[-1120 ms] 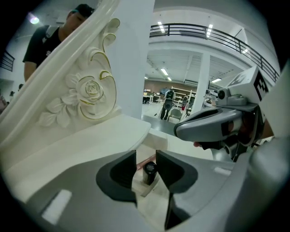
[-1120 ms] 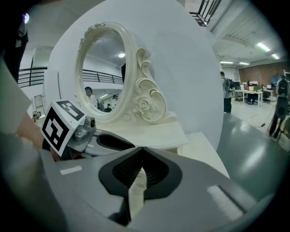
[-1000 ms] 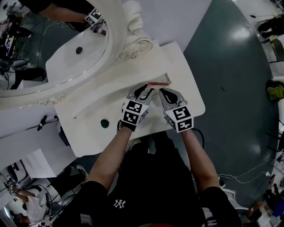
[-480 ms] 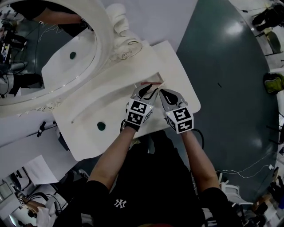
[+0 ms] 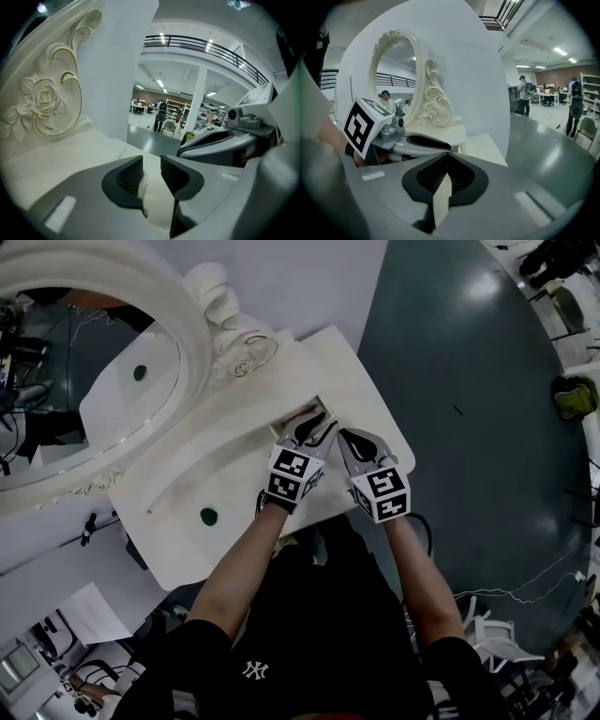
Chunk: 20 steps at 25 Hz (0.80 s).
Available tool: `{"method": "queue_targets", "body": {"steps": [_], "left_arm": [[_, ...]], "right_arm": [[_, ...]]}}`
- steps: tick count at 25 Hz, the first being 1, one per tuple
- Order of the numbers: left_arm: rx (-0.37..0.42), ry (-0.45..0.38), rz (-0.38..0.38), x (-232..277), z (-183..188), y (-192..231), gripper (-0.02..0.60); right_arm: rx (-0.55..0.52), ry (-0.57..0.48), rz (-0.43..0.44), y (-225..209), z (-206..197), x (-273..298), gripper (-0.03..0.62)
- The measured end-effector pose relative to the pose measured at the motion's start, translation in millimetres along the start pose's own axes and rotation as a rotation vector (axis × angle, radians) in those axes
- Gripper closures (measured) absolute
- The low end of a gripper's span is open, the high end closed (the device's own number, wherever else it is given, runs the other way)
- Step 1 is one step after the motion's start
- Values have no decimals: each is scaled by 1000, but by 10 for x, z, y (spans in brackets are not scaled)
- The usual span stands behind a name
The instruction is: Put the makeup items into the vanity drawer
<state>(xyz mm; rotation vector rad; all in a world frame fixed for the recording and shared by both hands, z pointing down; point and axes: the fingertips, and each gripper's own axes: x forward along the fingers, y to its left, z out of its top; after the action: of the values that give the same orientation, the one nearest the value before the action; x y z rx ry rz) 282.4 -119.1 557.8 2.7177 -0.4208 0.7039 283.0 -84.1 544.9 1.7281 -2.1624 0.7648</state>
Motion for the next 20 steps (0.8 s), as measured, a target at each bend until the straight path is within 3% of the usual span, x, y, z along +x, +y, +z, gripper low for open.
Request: {"method": "queue_targets", "body": {"steps": [9,20], "left_arm": [[-15,-6,39,-230,-49,79,480],[-87,-78,122,-995,-278,227,546]], "right_arm": [[2,-20,31,128,87,98,568],[-55,-13,119,908,58,241,568]]}}
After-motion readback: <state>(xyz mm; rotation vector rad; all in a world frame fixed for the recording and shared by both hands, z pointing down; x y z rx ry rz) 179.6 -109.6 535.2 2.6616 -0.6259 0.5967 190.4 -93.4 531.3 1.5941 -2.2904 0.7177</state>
